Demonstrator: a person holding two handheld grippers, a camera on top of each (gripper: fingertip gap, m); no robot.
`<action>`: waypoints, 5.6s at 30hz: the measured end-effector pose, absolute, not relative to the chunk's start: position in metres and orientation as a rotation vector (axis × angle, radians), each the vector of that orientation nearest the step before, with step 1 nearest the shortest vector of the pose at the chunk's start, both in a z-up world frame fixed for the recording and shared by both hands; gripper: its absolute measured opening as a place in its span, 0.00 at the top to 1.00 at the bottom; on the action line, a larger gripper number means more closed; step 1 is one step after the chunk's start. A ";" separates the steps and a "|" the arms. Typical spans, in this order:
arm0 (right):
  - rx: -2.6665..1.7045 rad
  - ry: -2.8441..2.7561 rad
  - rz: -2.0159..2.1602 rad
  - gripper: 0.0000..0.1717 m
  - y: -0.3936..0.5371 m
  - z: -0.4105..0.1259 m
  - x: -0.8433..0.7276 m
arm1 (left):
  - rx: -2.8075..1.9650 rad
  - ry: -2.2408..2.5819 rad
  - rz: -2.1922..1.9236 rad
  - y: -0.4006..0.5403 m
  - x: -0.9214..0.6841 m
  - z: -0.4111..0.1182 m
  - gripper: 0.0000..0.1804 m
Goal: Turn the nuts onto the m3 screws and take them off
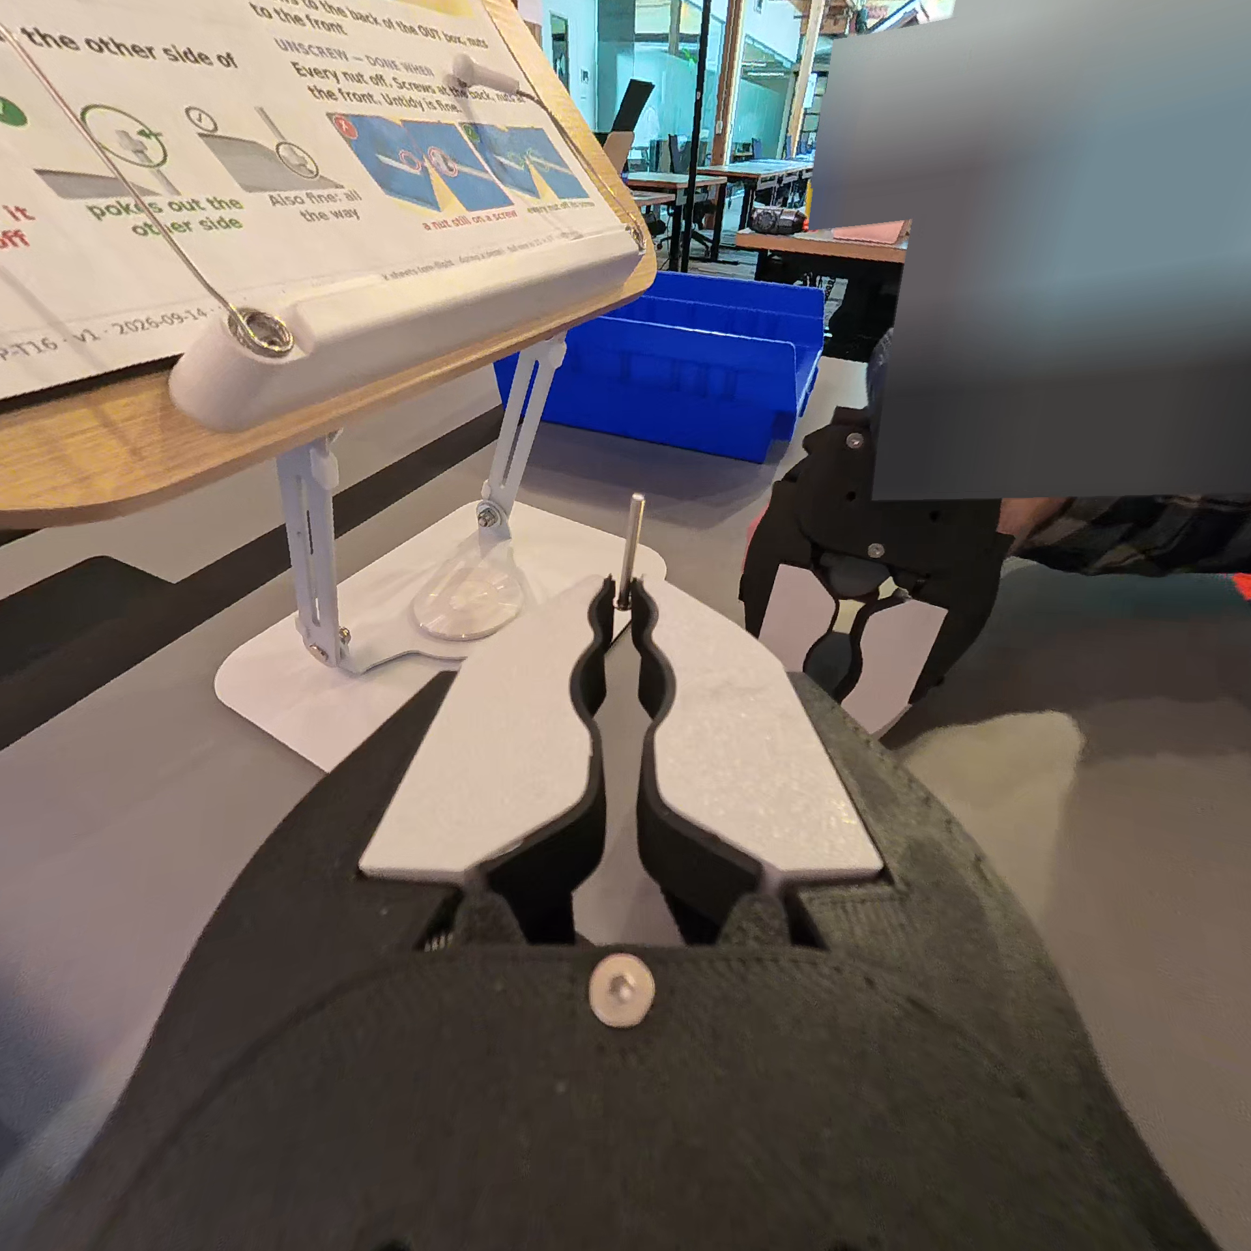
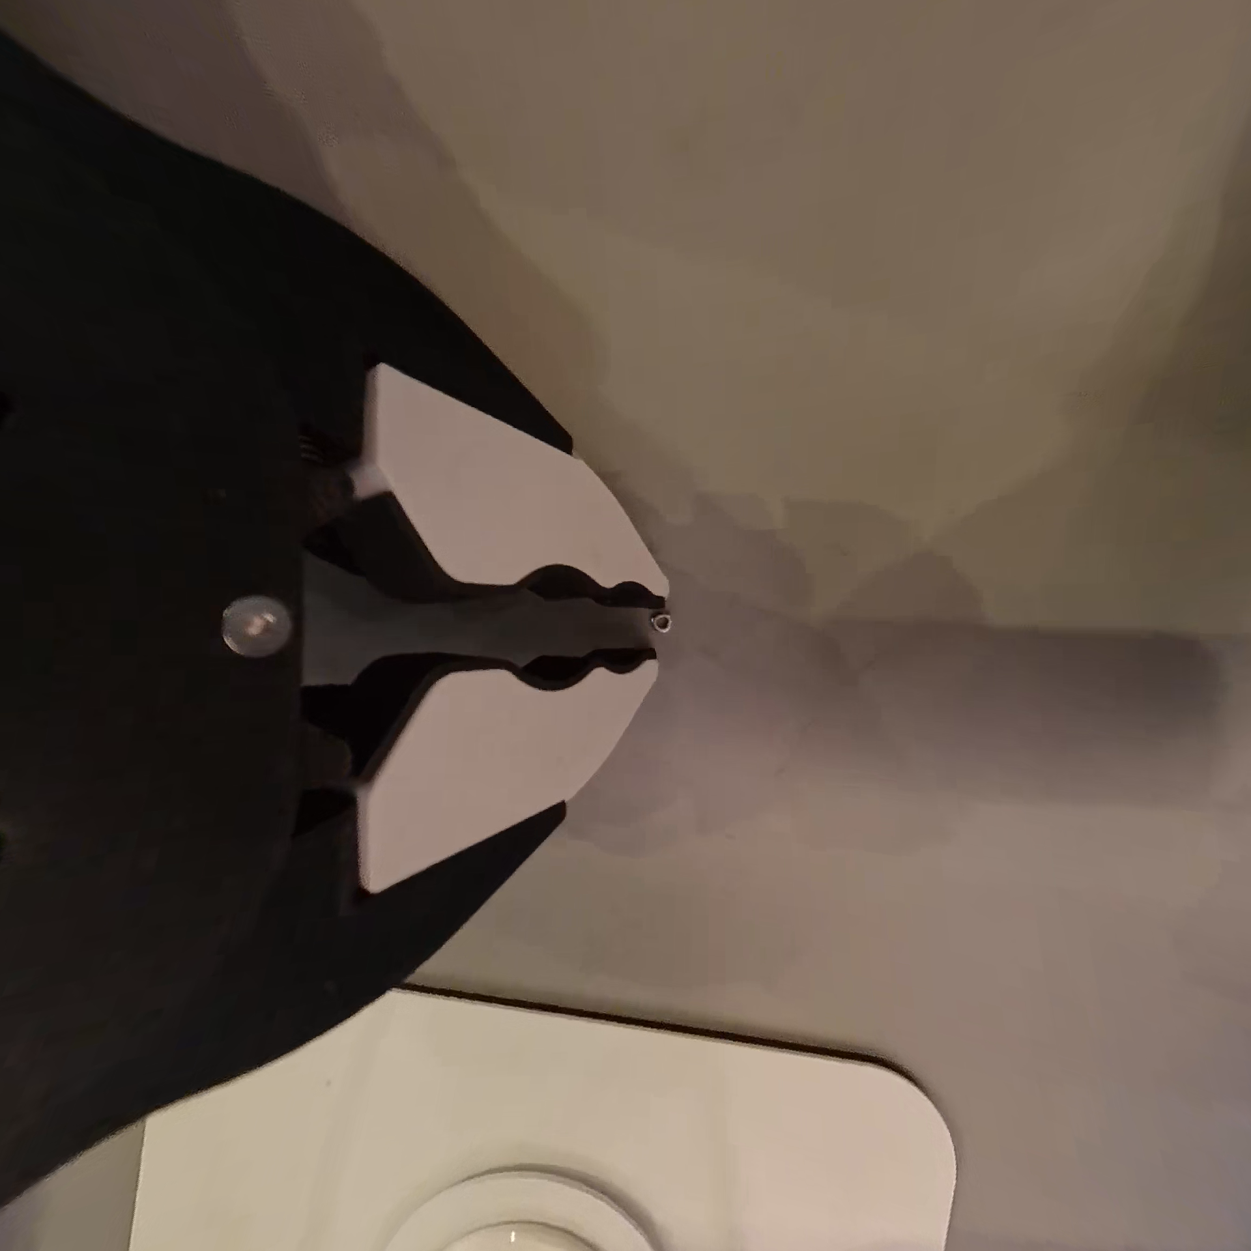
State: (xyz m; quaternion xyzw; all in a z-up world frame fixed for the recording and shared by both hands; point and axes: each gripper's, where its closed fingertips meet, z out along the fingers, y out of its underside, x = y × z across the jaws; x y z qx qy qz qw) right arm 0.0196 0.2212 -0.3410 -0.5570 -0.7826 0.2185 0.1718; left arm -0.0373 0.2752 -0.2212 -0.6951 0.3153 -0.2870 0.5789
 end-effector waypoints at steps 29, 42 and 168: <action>-1.534 -2.292 0.550 0.97 0.217 -0.336 0.021 | -1.644 0.754 -0.703 0.275 -0.032 -0.233 0.98; -1.371 -2.183 0.740 0.97 0.239 -0.219 0.015 | -1.647 0.842 -0.752 0.265 -0.004 -0.243 0.98; -1.580 -1.792 0.611 0.97 0.263 -0.225 0.005 | -1.720 0.908 -0.161 0.277 0.005 -0.258 0.98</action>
